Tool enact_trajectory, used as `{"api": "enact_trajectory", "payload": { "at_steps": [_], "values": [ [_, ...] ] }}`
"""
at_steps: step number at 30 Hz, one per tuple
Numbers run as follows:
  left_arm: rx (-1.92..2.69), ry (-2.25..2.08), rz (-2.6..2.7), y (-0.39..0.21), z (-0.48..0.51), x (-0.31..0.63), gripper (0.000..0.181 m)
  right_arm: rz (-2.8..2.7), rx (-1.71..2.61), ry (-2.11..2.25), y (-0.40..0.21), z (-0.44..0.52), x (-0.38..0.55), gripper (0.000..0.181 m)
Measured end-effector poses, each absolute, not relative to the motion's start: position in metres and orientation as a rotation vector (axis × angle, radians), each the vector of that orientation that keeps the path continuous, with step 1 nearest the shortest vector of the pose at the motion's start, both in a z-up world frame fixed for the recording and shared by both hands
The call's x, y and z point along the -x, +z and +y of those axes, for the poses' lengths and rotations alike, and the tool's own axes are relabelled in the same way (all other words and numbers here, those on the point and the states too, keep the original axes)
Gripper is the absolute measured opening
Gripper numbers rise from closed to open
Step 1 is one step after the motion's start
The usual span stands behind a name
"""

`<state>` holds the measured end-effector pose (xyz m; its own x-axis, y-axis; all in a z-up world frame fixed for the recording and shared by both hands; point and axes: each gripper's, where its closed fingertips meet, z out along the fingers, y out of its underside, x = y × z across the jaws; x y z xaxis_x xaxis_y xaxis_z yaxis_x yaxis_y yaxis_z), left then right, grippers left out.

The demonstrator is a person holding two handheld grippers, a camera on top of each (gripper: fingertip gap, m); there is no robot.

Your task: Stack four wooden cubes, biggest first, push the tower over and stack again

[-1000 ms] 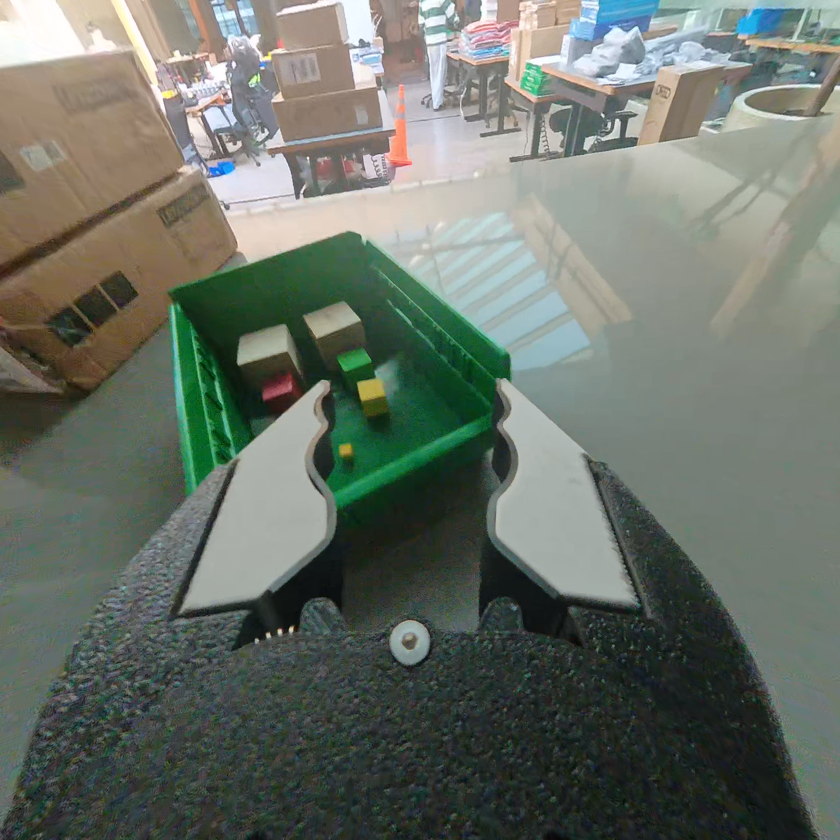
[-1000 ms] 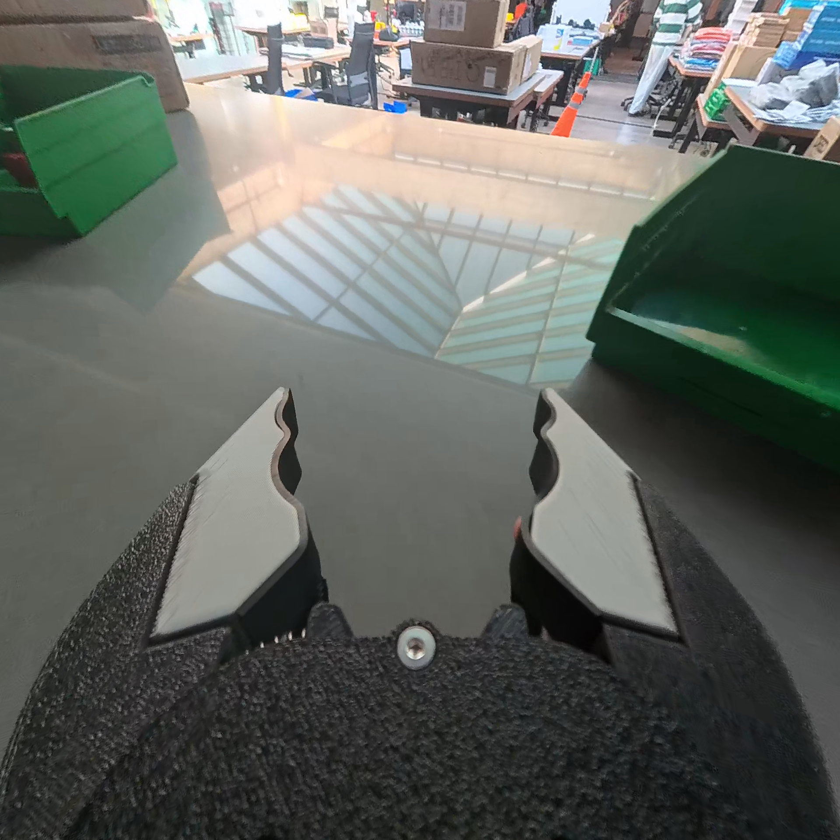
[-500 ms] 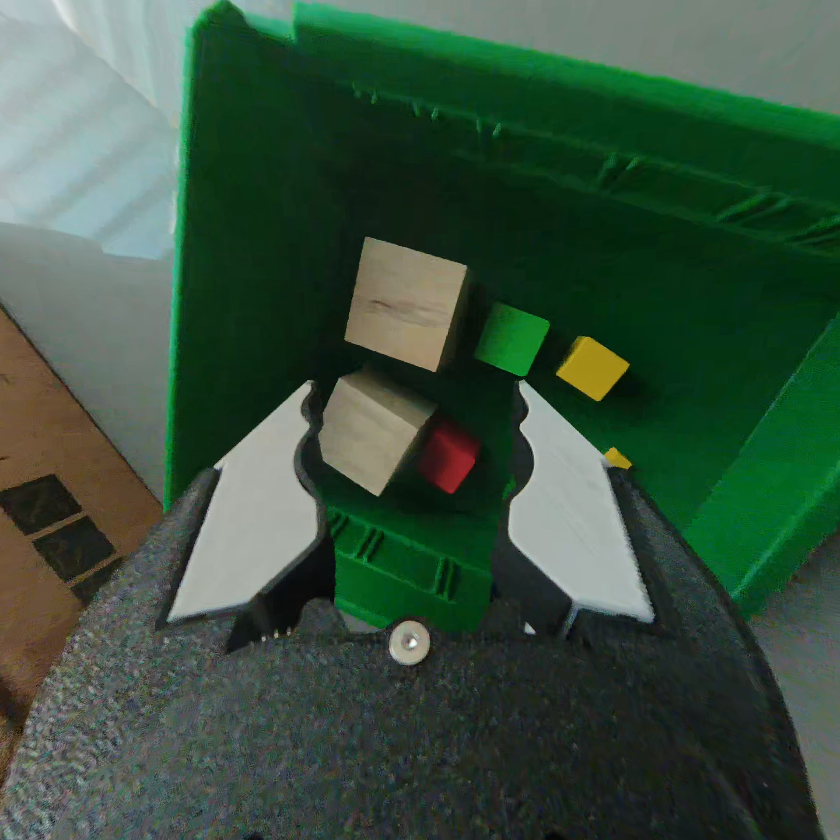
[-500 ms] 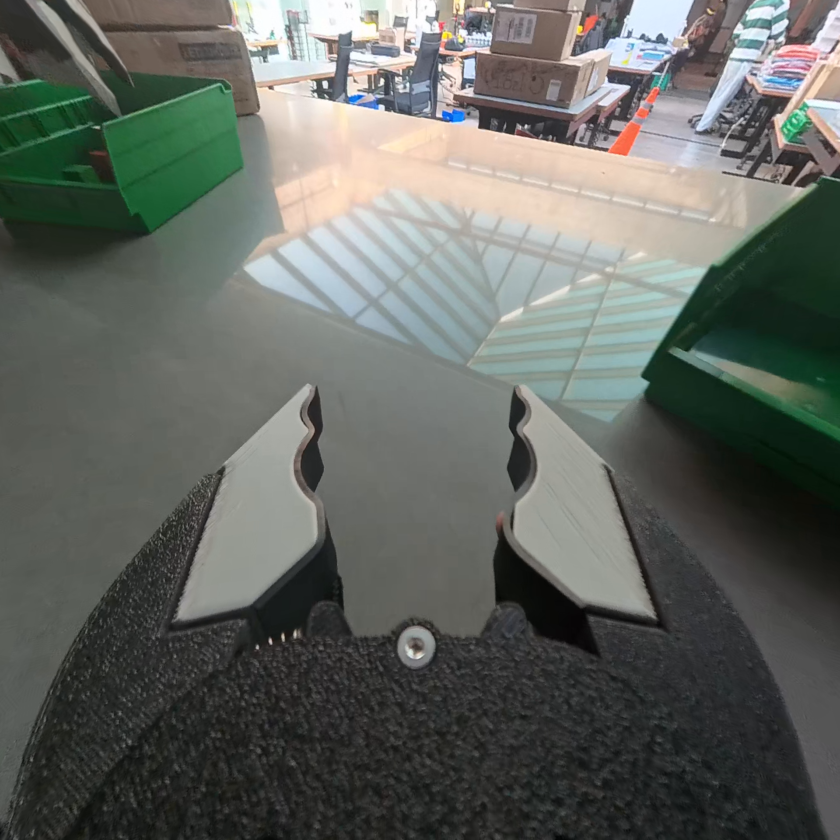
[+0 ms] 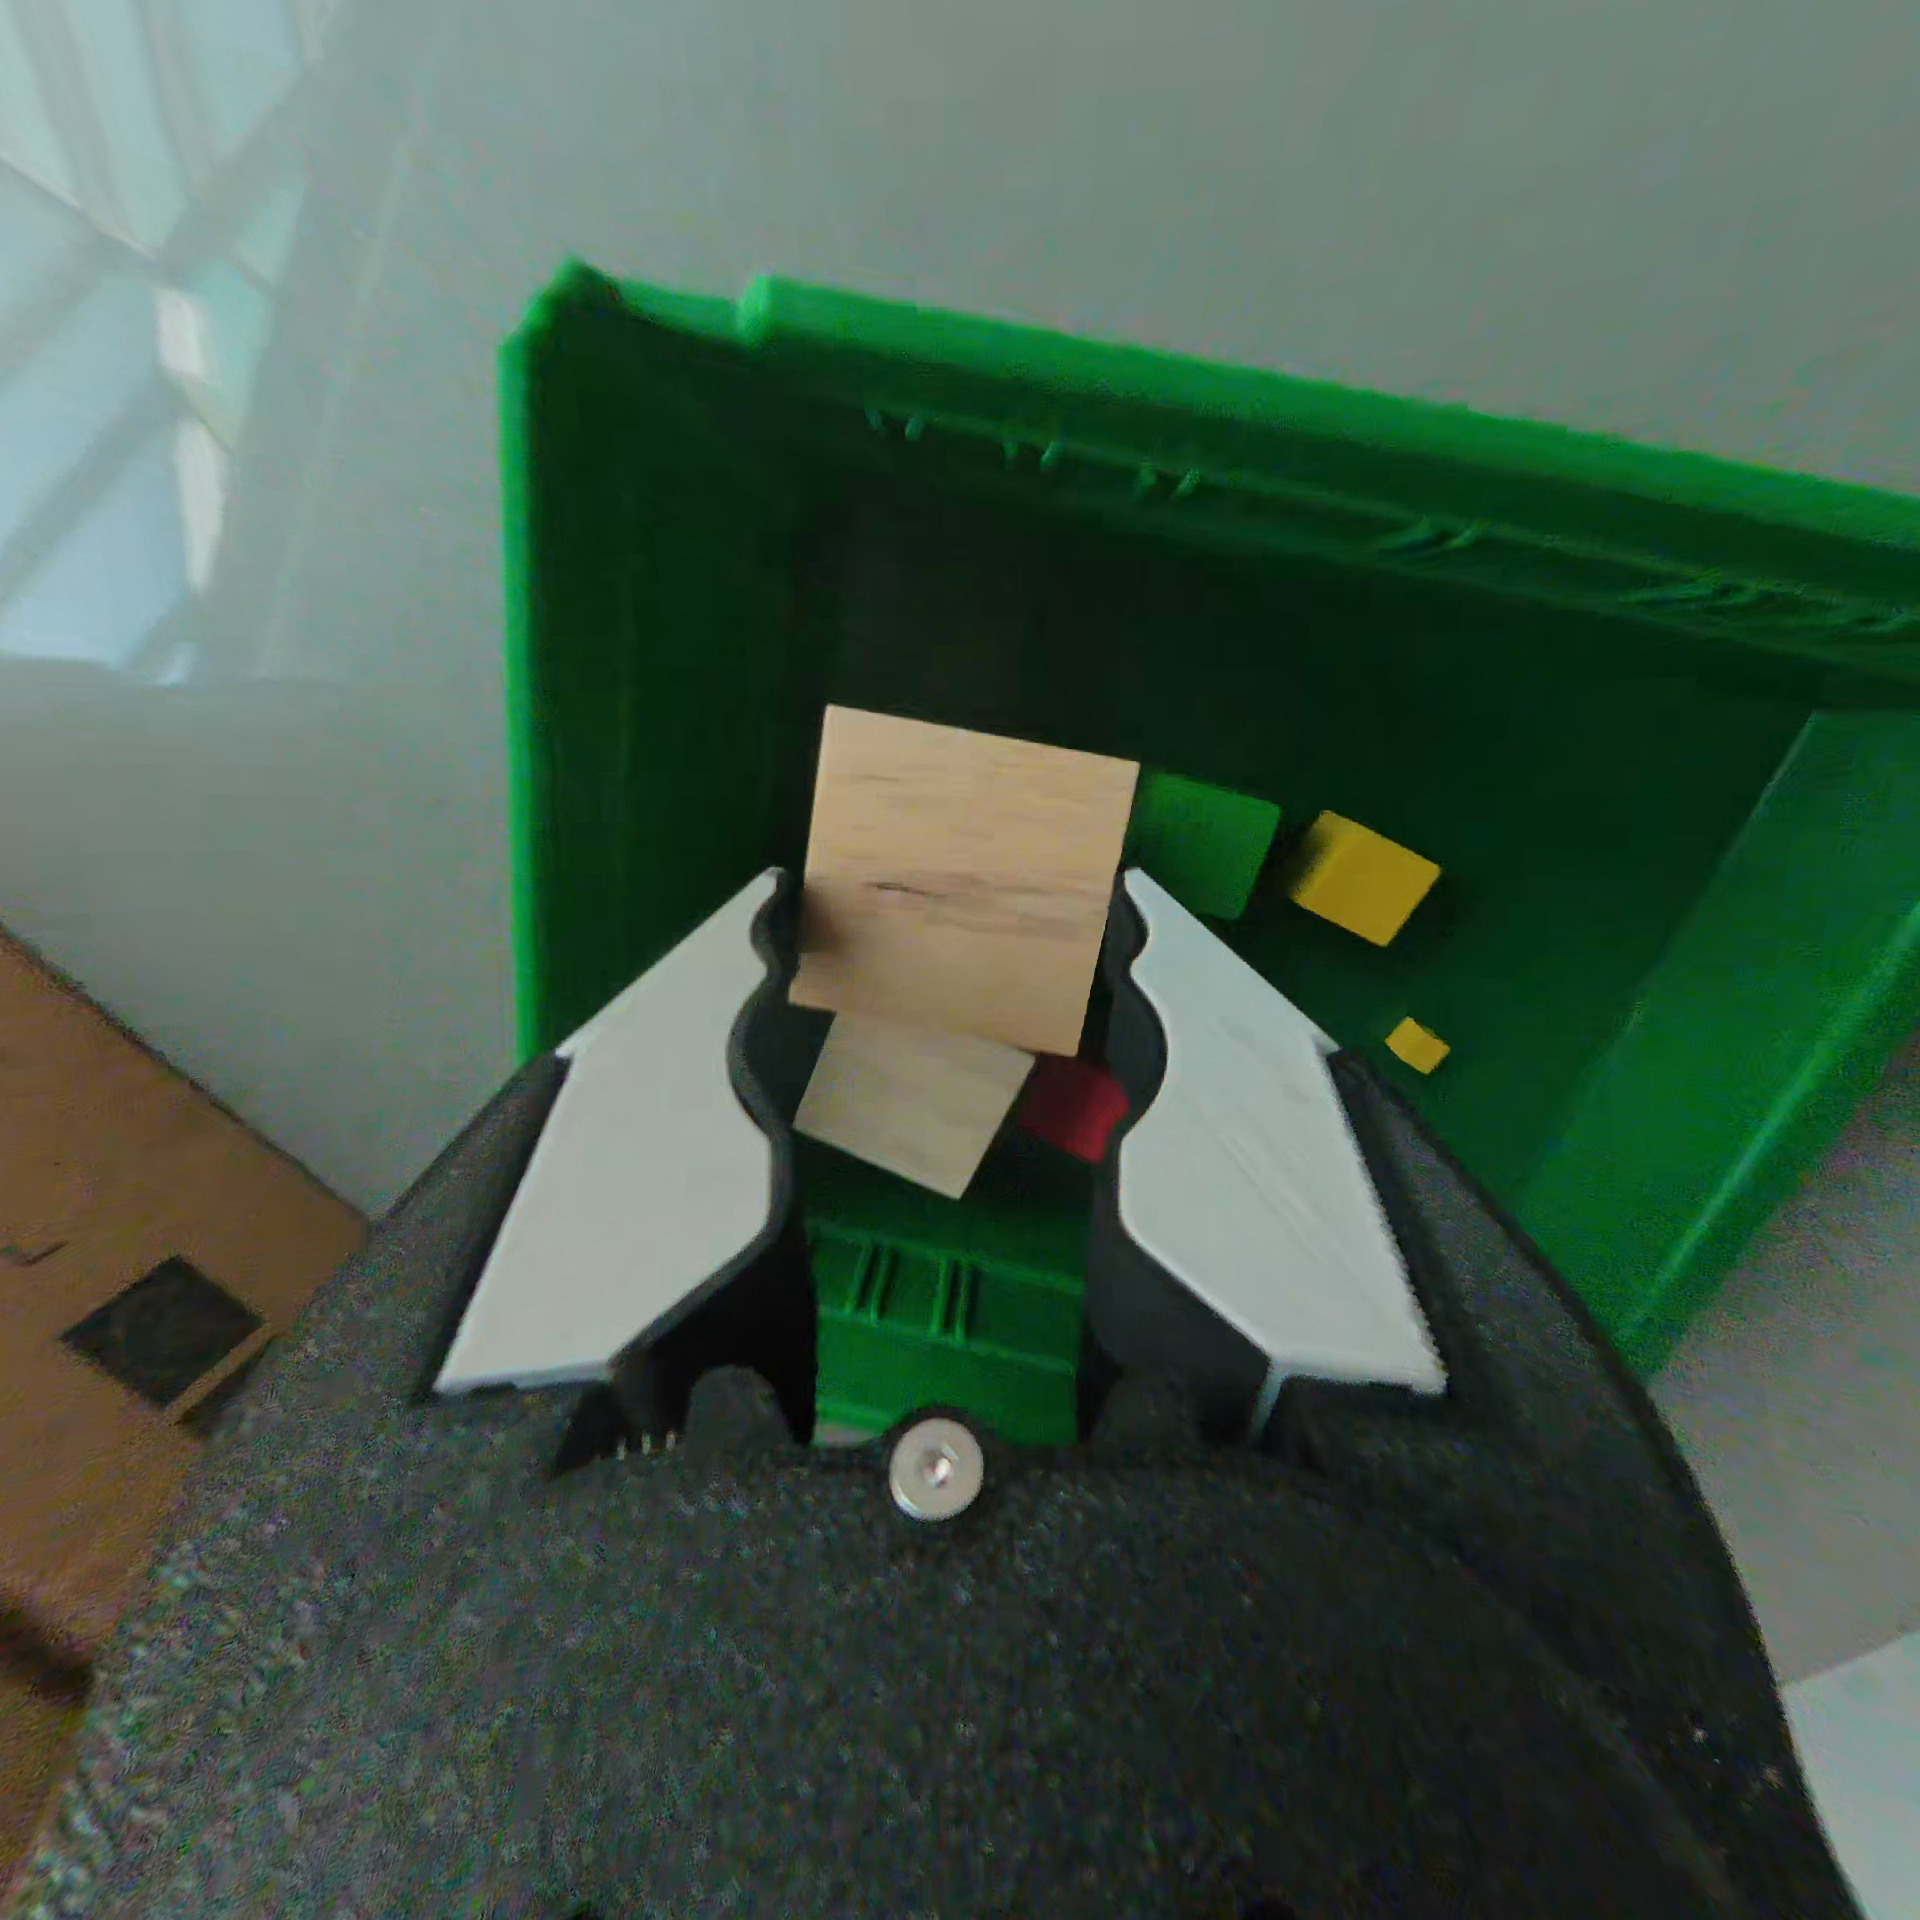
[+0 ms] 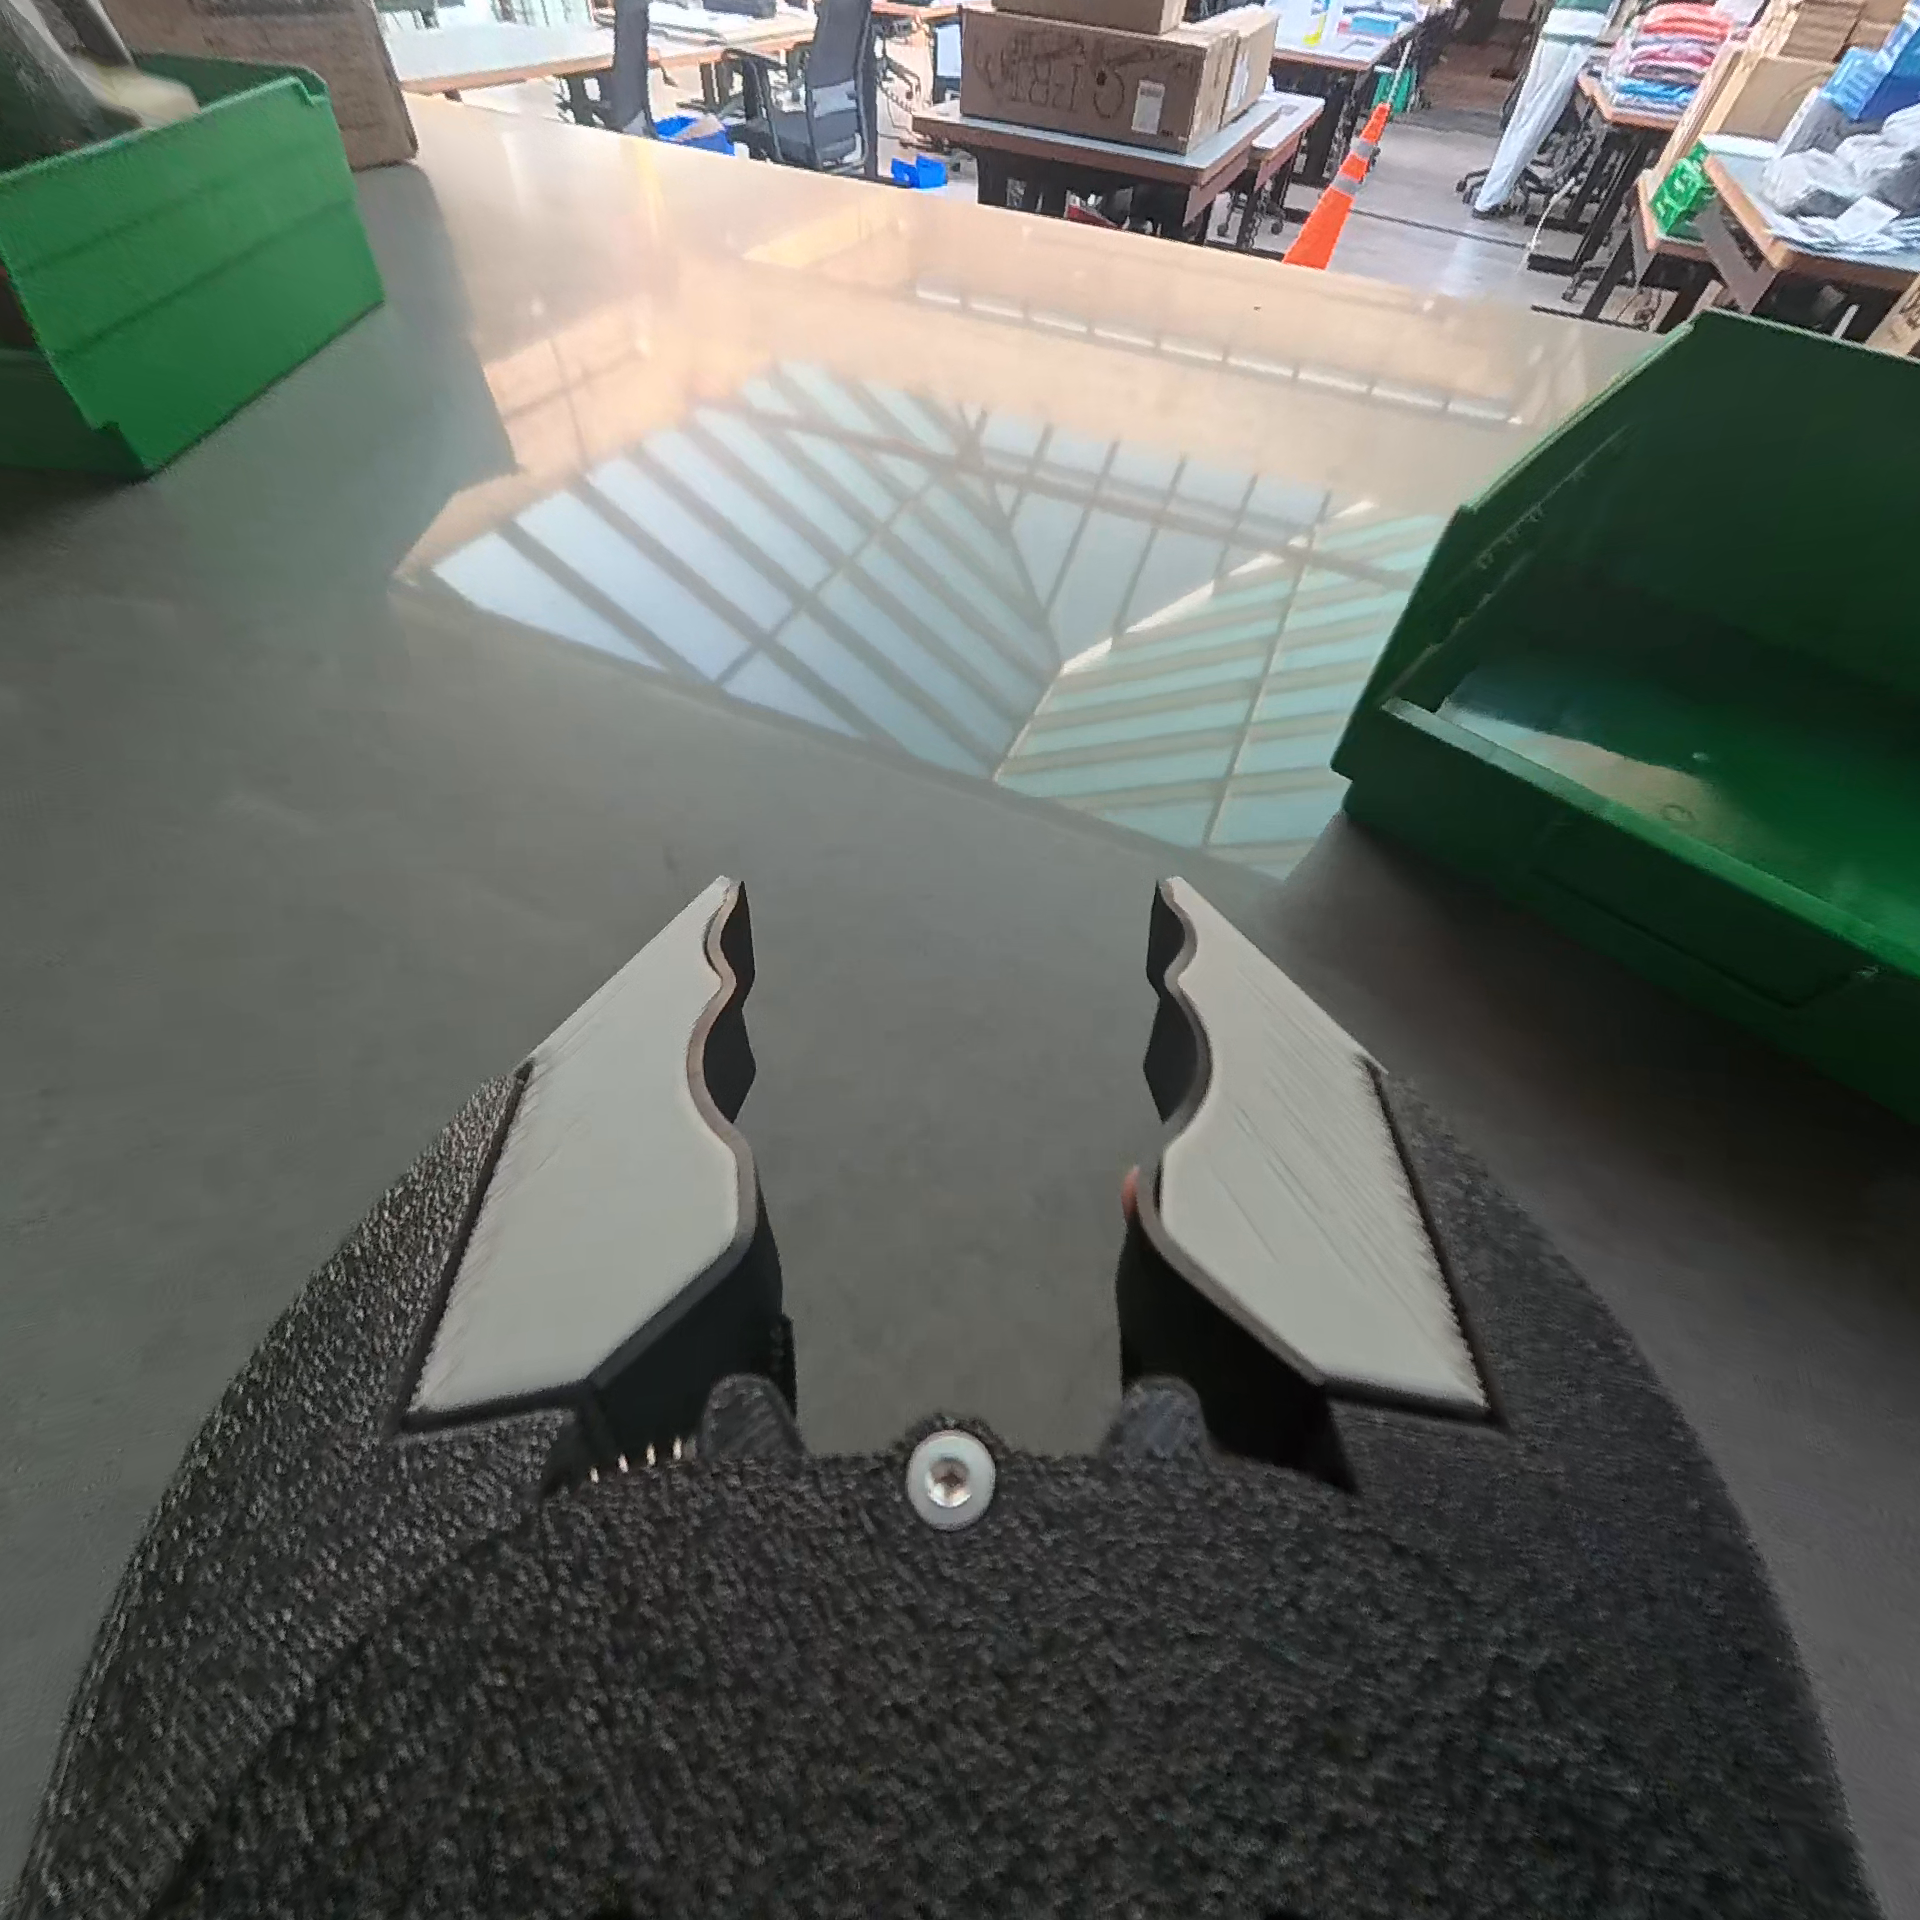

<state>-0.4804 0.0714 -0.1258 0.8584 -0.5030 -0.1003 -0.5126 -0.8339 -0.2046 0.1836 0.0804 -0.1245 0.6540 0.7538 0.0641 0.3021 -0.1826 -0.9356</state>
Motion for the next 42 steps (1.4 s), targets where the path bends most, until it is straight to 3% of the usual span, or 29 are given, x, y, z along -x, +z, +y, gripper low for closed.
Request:
{"api": "enact_trajectory", "payload": {
  "at_steps": [4,7,14,22,28,32,37,42],
  "values": [
    [2.592,0.12,0.858,-0.037,0.07,0.417,0.058,-0.804,1.75,0.546,-0.12,0.079,-0.19,0.074],
    [2.433,0.041,1.027,-0.02,0.075,0.307,0.059,-0.791,1.715,0.62,-0.114,0.077,-0.177,0.073],
    [2.349,-0.266,1.293,-0.126,0.092,0.096,0.058,-0.824,1.666,0.63,-0.098,0.074,-0.164,0.079],
    [2.272,-0.393,1.328,-0.17,0.114,0.019,0.058,-0.811,1.717,0.582,-0.105,0.081,-0.186,0.085],
    [2.193,-0.383,1.265,-0.173,0.123,0.013,0.067,-0.82,1.719,0.609,-0.11,0.087,-0.18,0.085],
    [2.054,-0.398,1.077,-0.112,0.103,0.039,0.071,-0.829,1.716,0.622,-0.112,0.09,-0.176,0.085],
    [2.003,-0.156,0.596,-0.026,0.081,0.199,0.072,-0.812,1.73,0.648,-0.118,0.095,-0.18,0.085],
    [2.279,-0.011,0.172,-0.066,0.051,0.374,0.075,-0.852,1.694,0.66,-0.112,0.091,-0.174,0.084]
  ]
}}
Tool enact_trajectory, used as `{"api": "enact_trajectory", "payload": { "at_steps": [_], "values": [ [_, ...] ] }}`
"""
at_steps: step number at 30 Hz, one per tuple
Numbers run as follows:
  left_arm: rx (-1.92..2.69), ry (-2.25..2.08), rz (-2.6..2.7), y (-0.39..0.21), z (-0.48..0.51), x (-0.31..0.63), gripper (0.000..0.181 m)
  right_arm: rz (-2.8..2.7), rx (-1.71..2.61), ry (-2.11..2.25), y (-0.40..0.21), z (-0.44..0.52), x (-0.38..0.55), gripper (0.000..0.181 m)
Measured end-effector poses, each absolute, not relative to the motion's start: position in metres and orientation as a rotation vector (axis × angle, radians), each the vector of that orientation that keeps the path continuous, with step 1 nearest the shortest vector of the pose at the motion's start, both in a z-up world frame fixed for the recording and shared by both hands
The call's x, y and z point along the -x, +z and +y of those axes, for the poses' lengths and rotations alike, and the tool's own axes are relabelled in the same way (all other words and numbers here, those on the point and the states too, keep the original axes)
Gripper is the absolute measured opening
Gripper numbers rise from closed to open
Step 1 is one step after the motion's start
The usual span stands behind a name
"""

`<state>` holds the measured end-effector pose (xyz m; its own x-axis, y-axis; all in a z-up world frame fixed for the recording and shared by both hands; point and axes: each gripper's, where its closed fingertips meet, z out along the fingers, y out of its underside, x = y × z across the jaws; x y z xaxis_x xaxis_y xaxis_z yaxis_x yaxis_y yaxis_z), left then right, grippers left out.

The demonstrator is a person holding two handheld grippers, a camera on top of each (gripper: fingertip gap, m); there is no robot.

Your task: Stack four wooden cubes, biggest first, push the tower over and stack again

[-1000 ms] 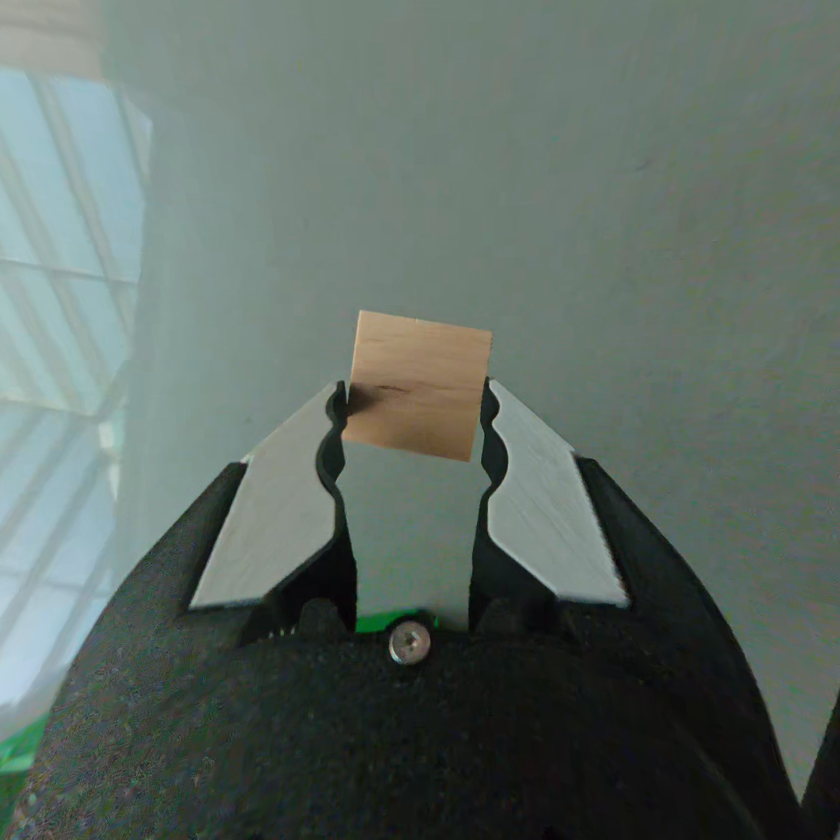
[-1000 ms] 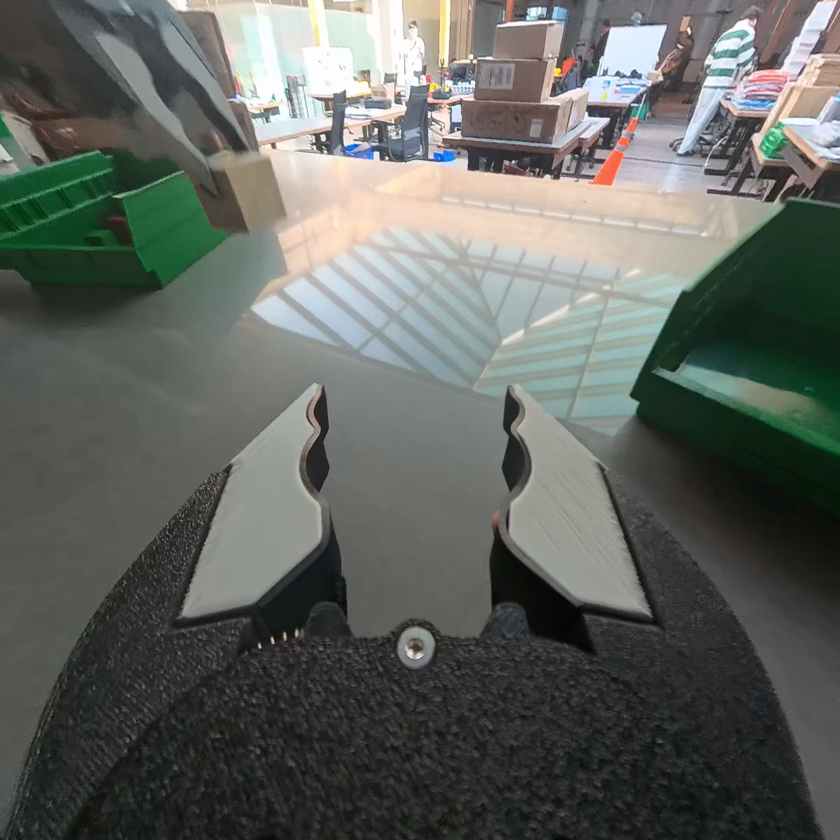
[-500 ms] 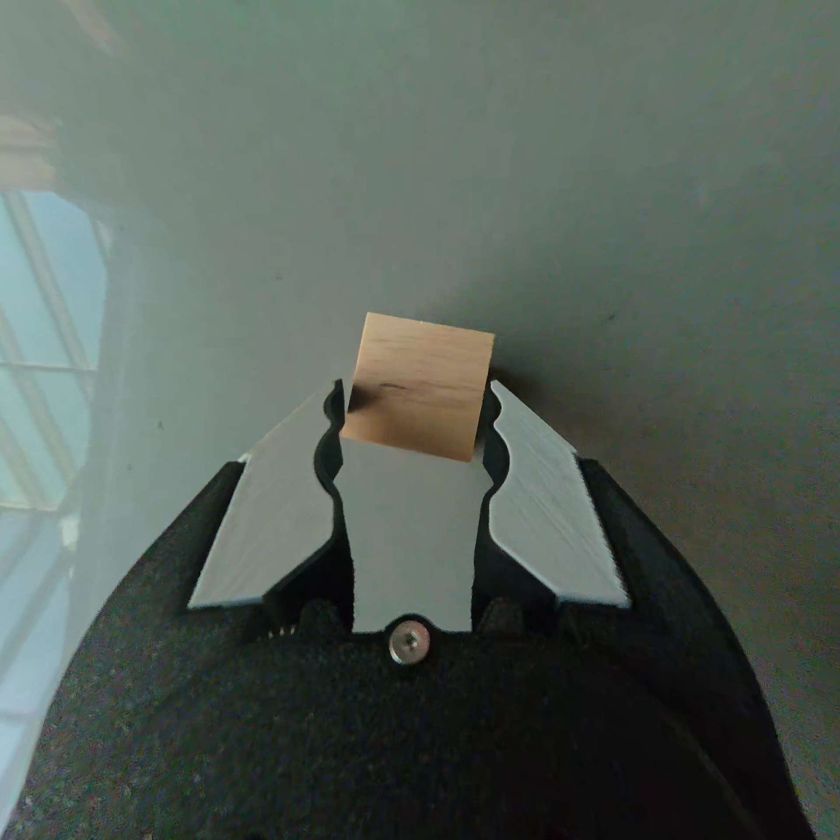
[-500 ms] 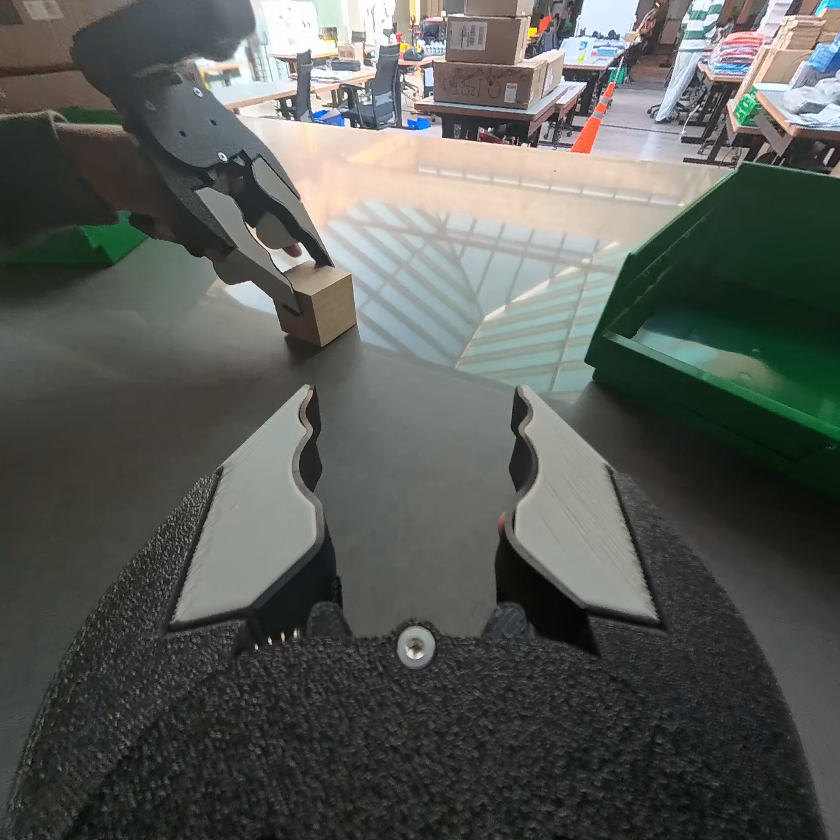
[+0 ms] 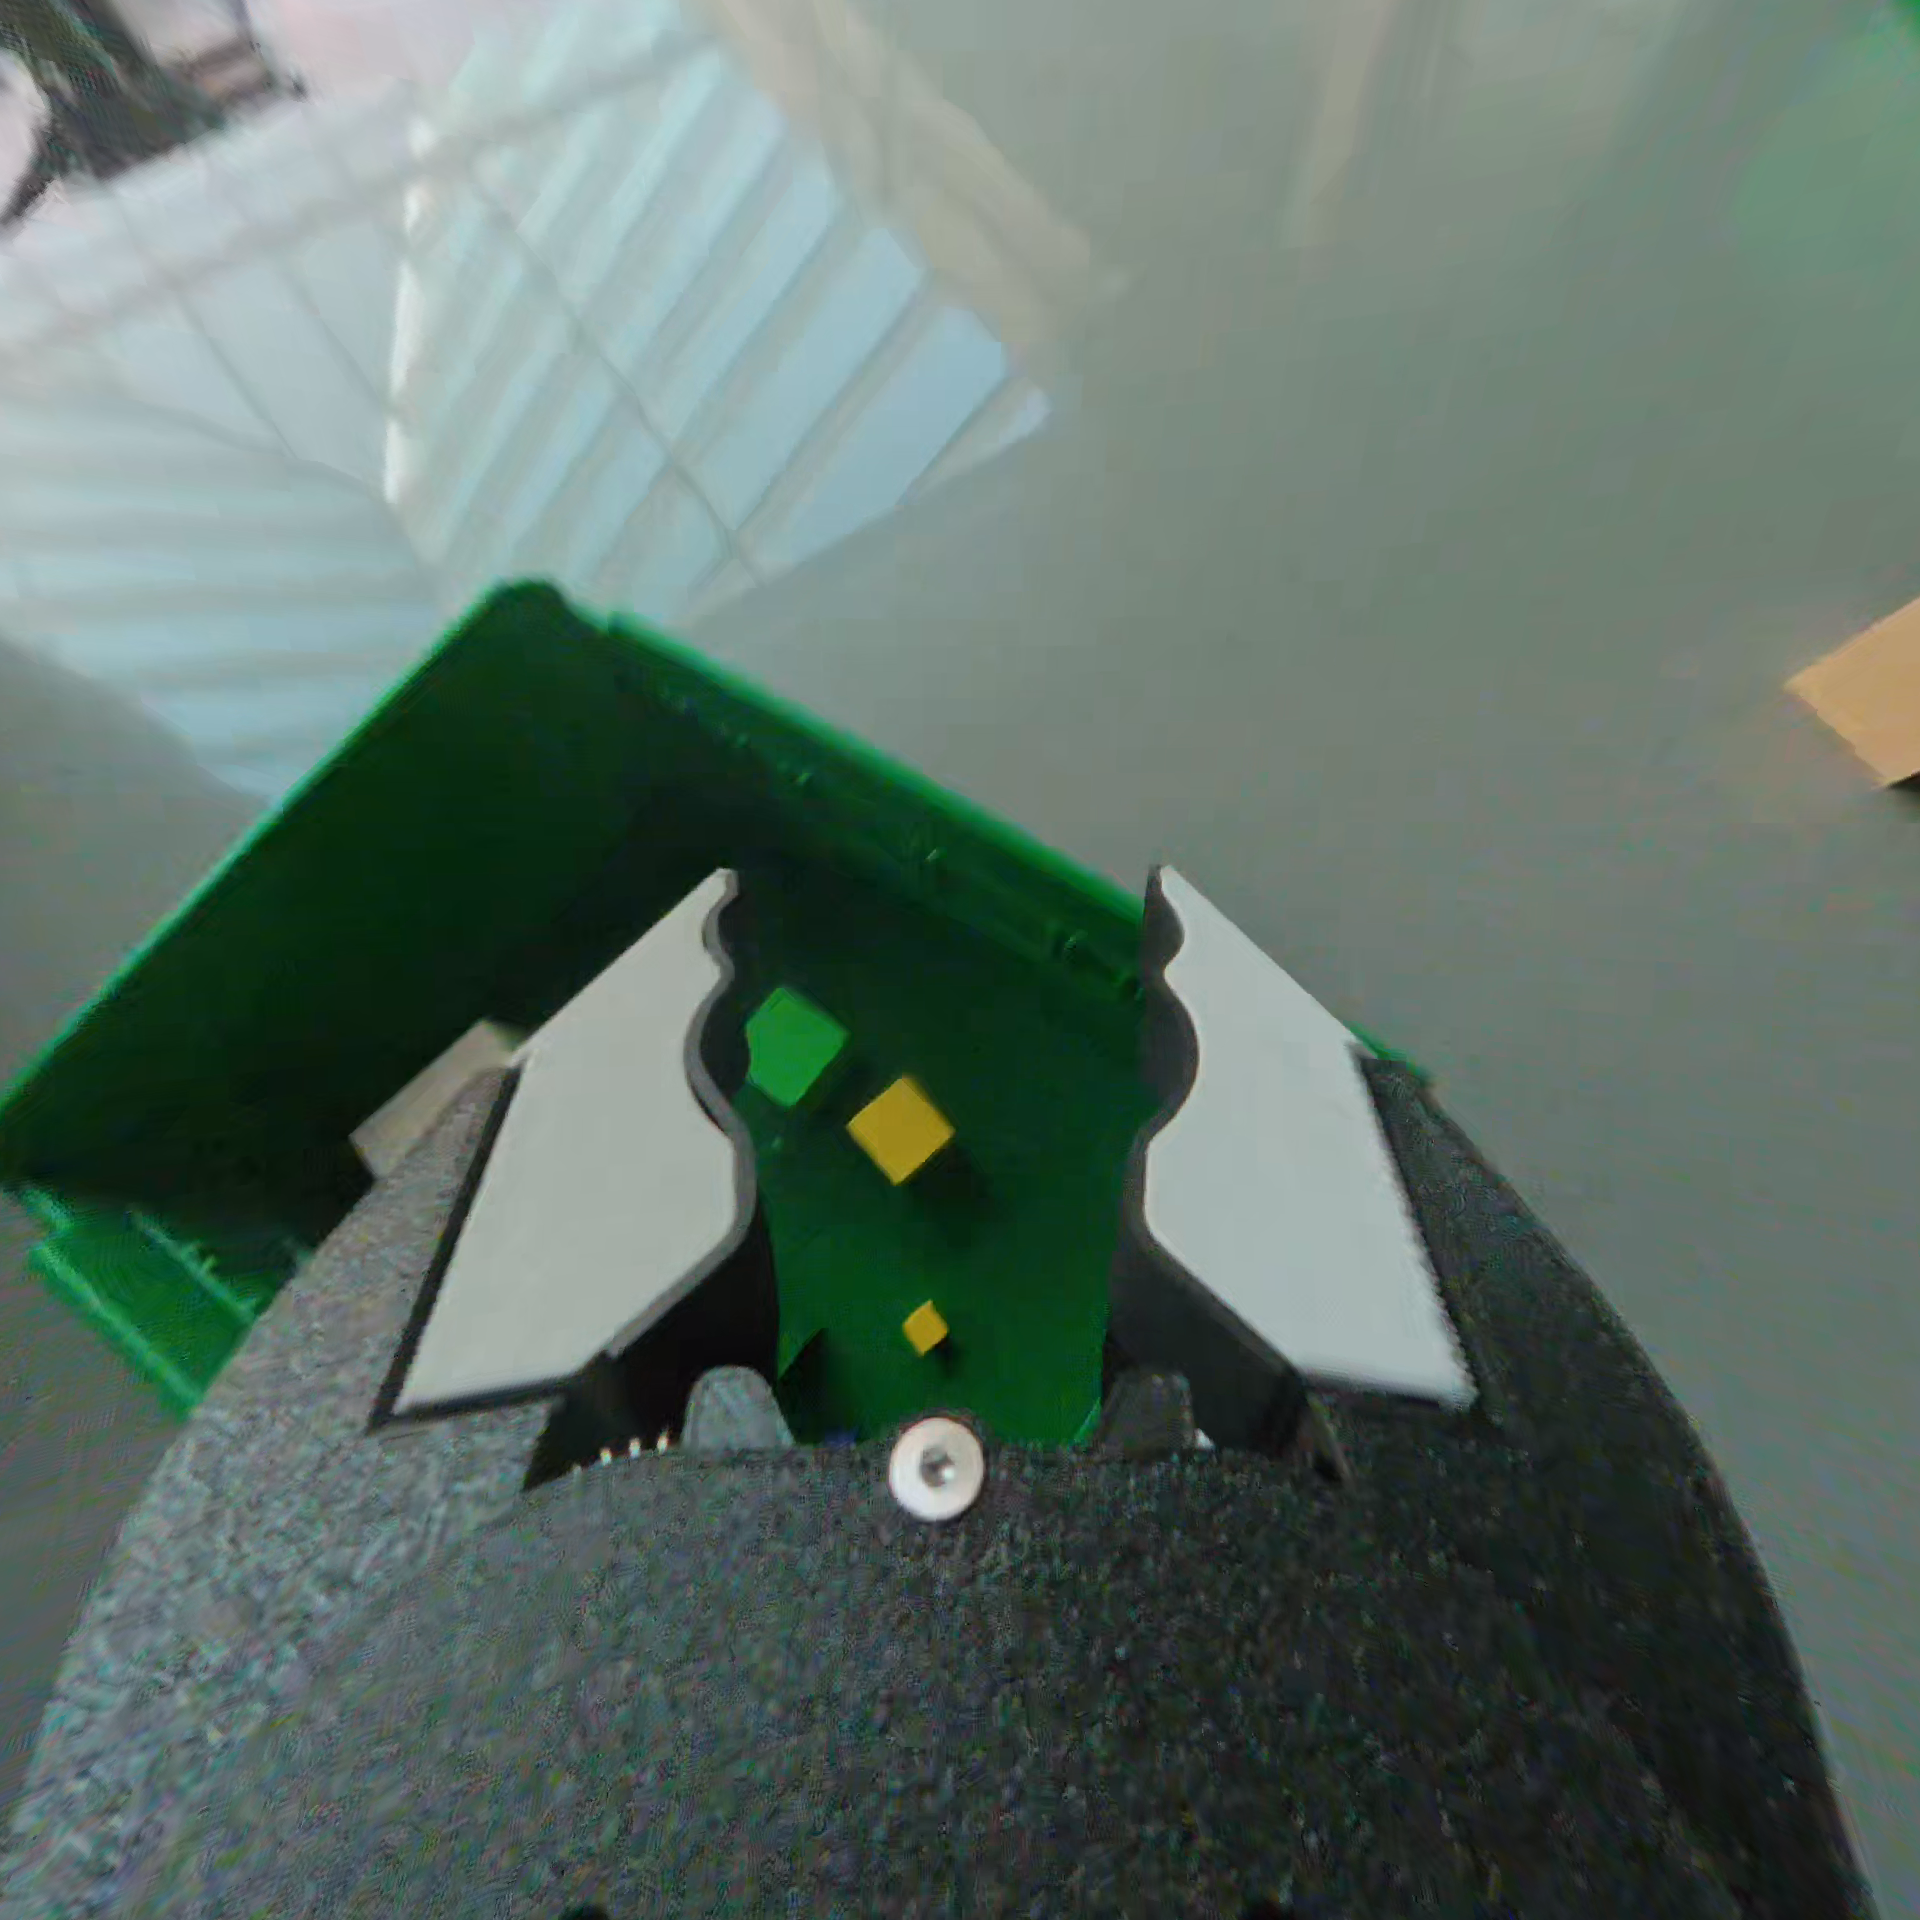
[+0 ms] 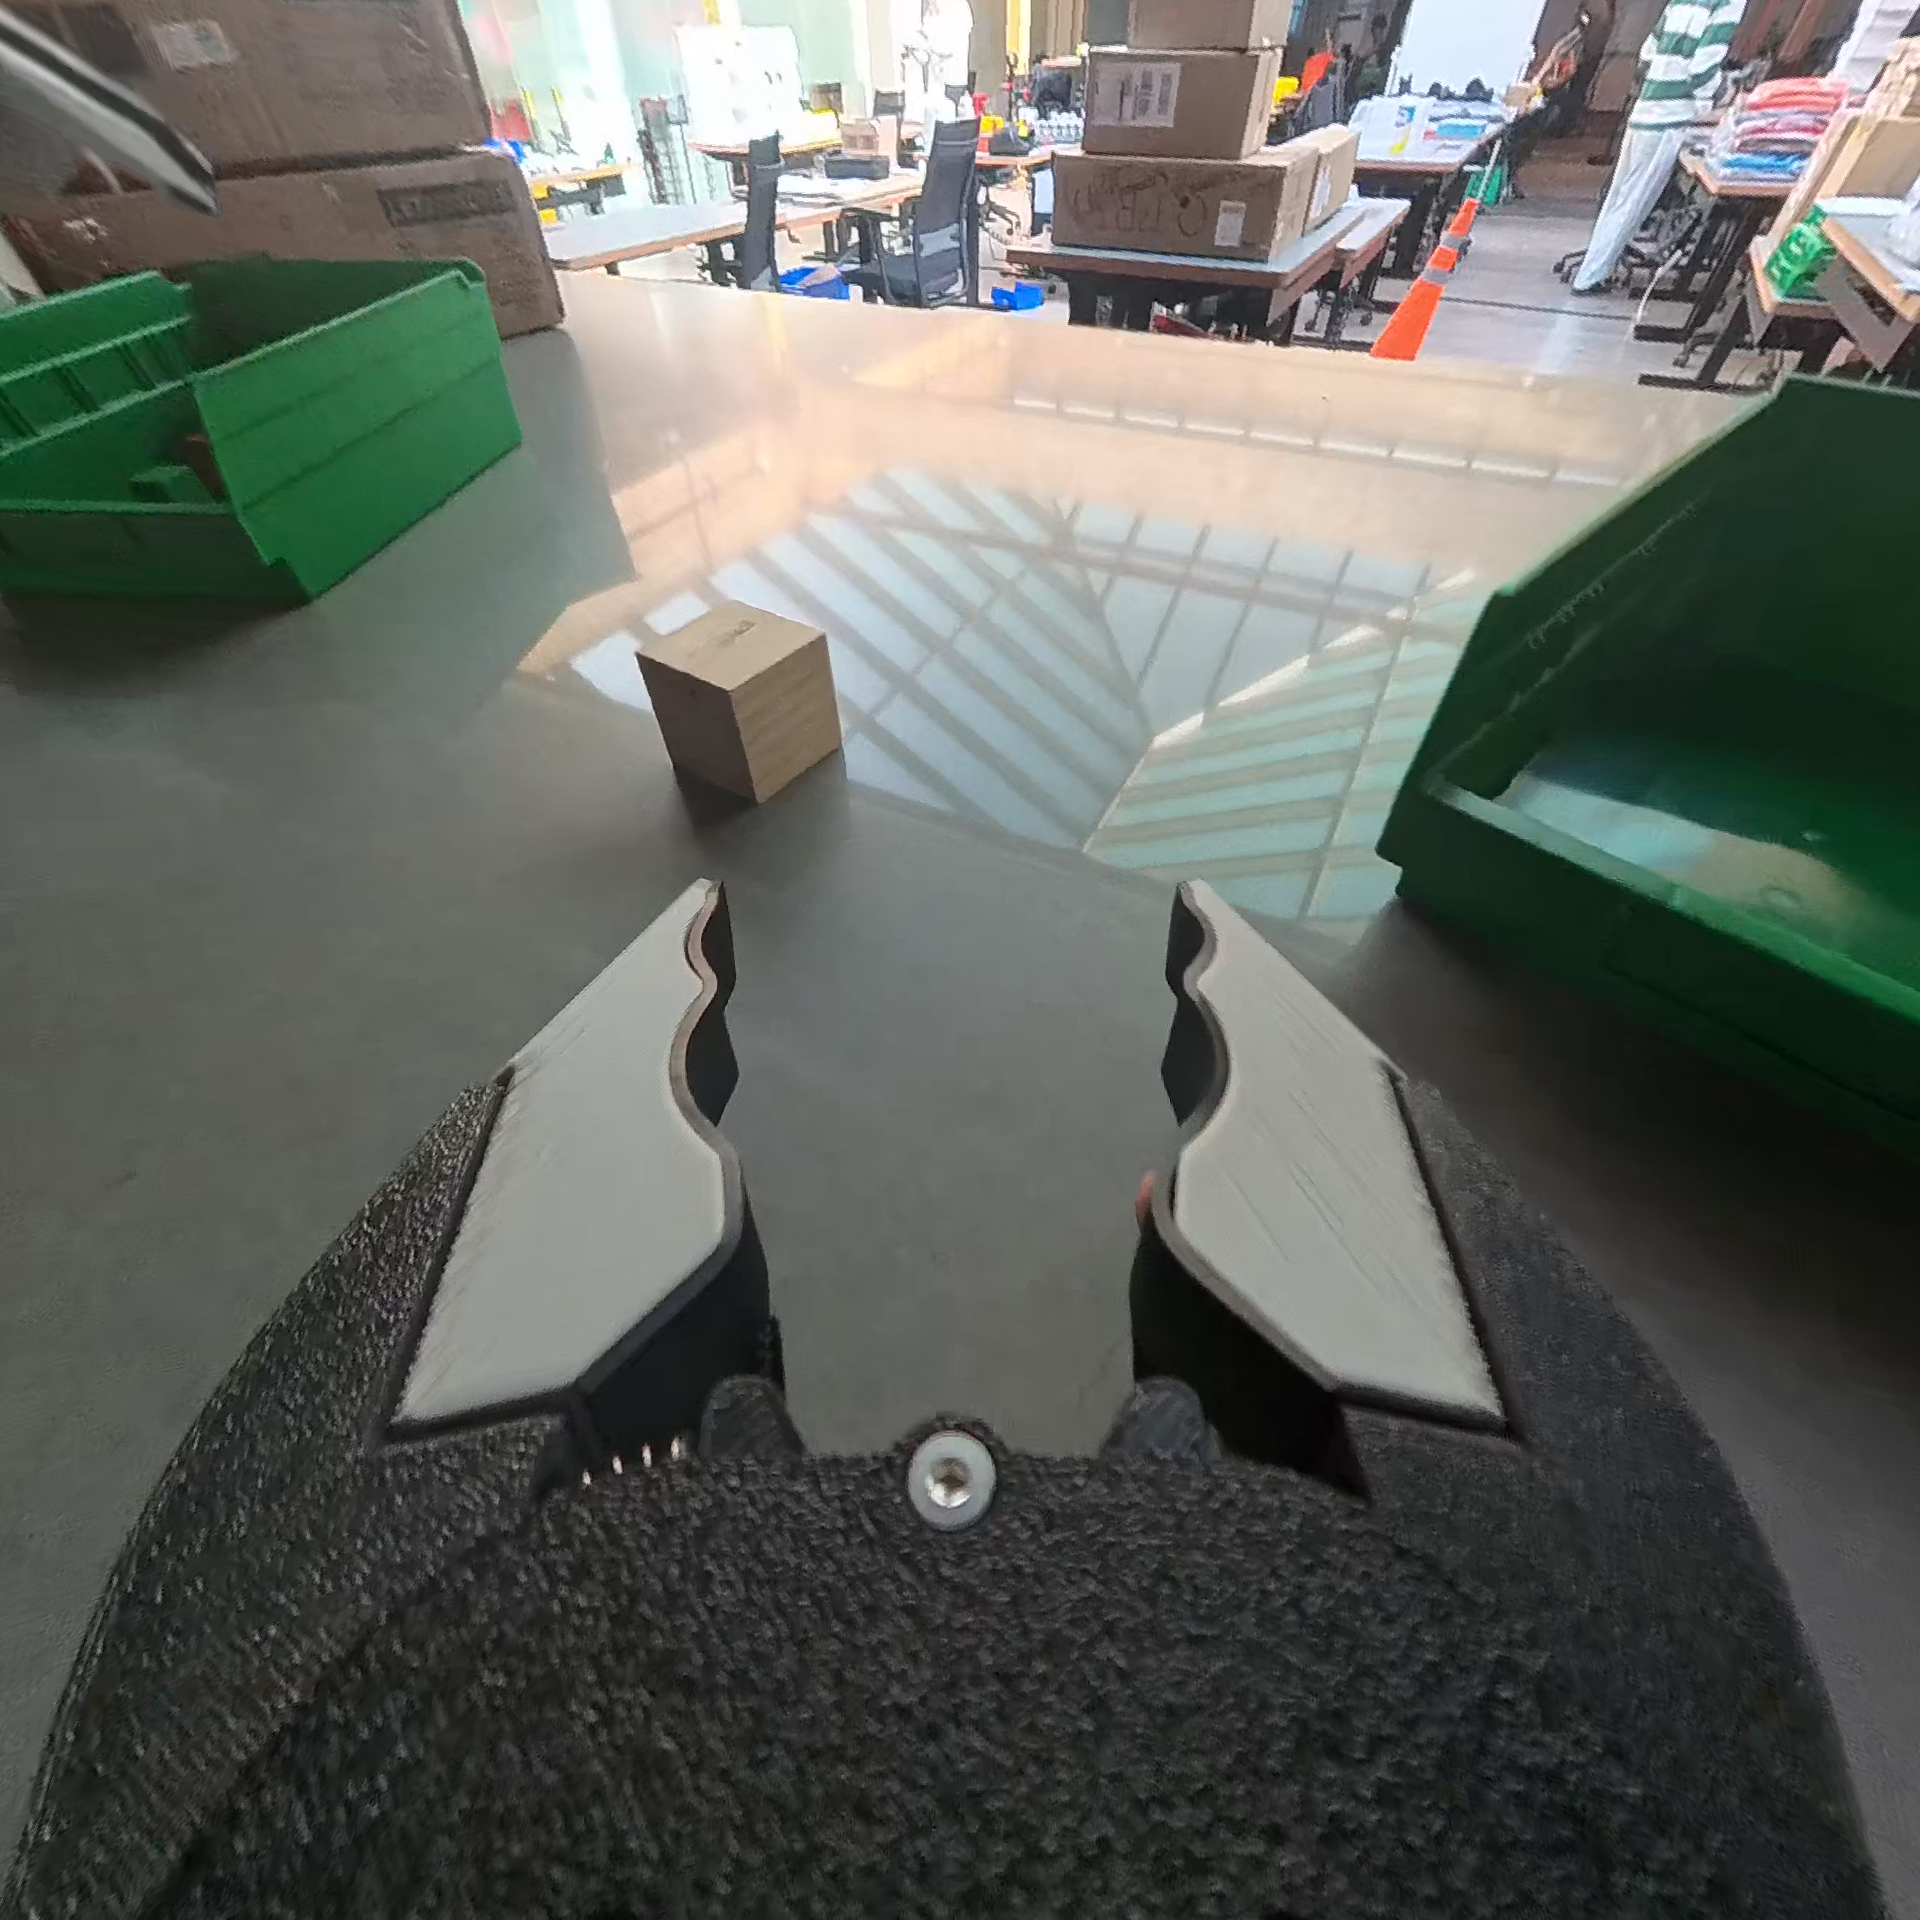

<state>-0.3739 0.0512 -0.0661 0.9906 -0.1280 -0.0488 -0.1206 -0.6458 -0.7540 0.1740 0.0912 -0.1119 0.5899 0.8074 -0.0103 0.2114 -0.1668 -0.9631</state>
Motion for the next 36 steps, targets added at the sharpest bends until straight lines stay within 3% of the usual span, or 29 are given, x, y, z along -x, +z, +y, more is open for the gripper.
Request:
{"api": "enact_trajectory", "payload": {
  "at_steps": [5,11,14,16,20,24,31,36],
  "values": [
    [2.55,0.001,0.189,-0.136,0.04,0.423,0.078,-0.877,1.672,0.653,-0.105,0.086,-0.171,0.084],
    [2.782,-0.008,0.323,-0.174,0.045,0.449,0.071,-0.948,1.655,0.56,-0.097,0.079,-0.175,0.084],
    [2.808,-0.074,0.341,-0.181,0.051,0.447,0.063,-0.944,1.667,0.538,-0.097,0.078,-0.181,0.084],
    [2.842,-0.08,0.395,-0.185,0.048,0.446,0.041,-0.94,1.677,0.528,-0.099,0.078,-0.184,0.084],
    [2.903,-0.013,0.457,-0.198,0.038,0.449,0.033,-0.931,1.664,0.531,-0.096,0.079,-0.181,0.082],
    [2.806,0.003,0.44,-0.179,0.044,0.443,0.032,-0.941,1.658,0.544,-0.099,0.077,-0.174,0.082],
    [2.353,-0.114,0.735,-0.041,0.042,0.317,0.032,-0.936,1.668,0.513,-0.105,0.073,-0.186,0.085],
    [2.283,-0.27,1.098,-0.069,0.035,0.182,0.032,-0.901,1.691,0.527,-0.111,0.074,-0.187,0.091]
  ]
}}
